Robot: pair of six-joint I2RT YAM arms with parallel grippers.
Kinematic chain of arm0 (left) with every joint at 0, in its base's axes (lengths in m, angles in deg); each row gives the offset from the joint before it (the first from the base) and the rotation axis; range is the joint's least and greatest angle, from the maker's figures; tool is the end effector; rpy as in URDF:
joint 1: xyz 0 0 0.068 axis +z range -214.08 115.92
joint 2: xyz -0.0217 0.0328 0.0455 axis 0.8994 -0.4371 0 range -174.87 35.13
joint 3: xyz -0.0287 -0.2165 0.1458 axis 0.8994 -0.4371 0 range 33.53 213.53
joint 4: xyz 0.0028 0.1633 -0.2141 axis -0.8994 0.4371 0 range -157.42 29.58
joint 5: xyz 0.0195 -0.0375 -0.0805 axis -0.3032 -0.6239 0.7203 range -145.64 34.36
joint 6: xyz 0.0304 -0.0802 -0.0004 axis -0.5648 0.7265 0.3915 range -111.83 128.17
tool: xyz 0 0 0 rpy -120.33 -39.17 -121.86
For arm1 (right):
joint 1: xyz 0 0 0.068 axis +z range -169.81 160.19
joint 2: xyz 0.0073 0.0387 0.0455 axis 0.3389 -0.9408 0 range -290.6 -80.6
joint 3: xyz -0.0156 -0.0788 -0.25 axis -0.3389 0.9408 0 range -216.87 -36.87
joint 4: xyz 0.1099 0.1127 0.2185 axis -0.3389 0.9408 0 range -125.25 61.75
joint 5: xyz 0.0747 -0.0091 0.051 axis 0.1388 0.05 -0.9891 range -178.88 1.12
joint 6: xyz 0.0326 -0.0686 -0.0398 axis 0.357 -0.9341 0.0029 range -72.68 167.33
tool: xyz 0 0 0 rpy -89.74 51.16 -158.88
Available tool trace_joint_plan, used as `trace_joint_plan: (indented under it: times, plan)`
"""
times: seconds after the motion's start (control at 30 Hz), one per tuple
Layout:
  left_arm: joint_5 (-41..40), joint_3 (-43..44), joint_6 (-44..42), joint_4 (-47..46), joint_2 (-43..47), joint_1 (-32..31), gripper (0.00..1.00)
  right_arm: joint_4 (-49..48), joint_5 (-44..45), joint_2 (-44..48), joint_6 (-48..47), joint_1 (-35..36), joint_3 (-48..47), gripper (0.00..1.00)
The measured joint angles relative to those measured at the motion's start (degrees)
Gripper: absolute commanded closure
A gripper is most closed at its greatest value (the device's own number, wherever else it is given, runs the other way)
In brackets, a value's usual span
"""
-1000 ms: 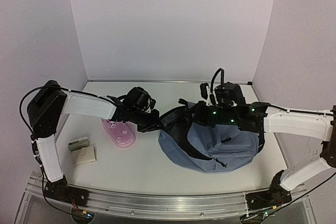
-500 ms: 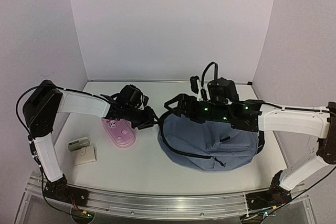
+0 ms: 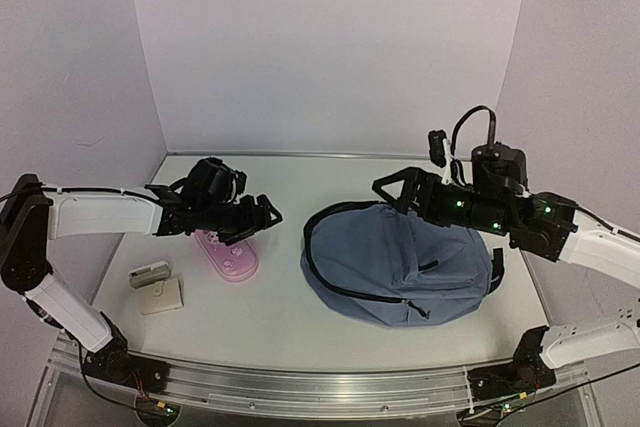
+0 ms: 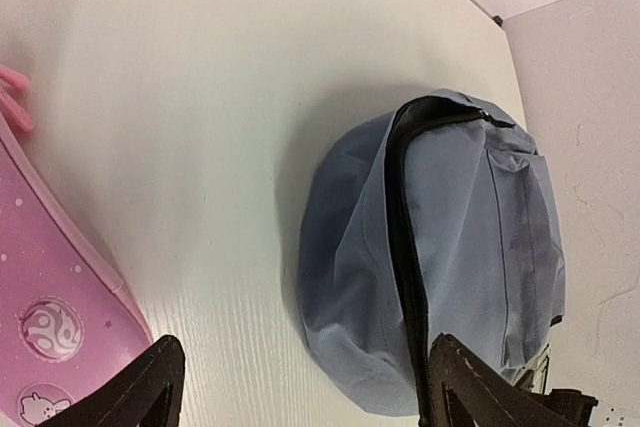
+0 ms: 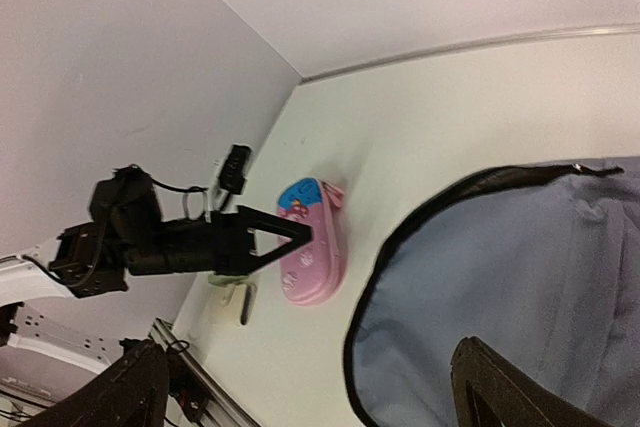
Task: Pack the student bag
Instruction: Adjust the student bag at the center of the board.
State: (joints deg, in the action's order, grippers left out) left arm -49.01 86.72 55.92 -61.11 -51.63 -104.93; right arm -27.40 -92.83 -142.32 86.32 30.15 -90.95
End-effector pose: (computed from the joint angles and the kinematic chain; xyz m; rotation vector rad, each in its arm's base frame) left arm 0.2698 -0.2449 0.1808 -0.0809 2.4416 -0.8987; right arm 0.1910 0.2353 0.3226 -0.2434 1.9865 1.1155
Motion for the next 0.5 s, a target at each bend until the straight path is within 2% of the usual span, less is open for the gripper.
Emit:
trace_joint_plan:
  times: [0.13, 0.33, 0.5]
  plan:
    - [2.4, -0.9, 0.3, -0.8, -0.8, -1.0, 0.14, 4.2, -3.4, -0.7, -0.1, -1.4, 4.4, 0.19]
    - [6.6, -0.7, 0.7, -4.1, -3.5, -4.3, 0.13, 12.9, -6.2, -0.5, 1.5, -1.1, 8.3, 0.24]
    - [9.0, 0.4, 1.6, -6.0, -6.5, -5.2, 0.13, 16.5, -7.8, 4.2, 4.9, -0.5, 12.1, 0.28]
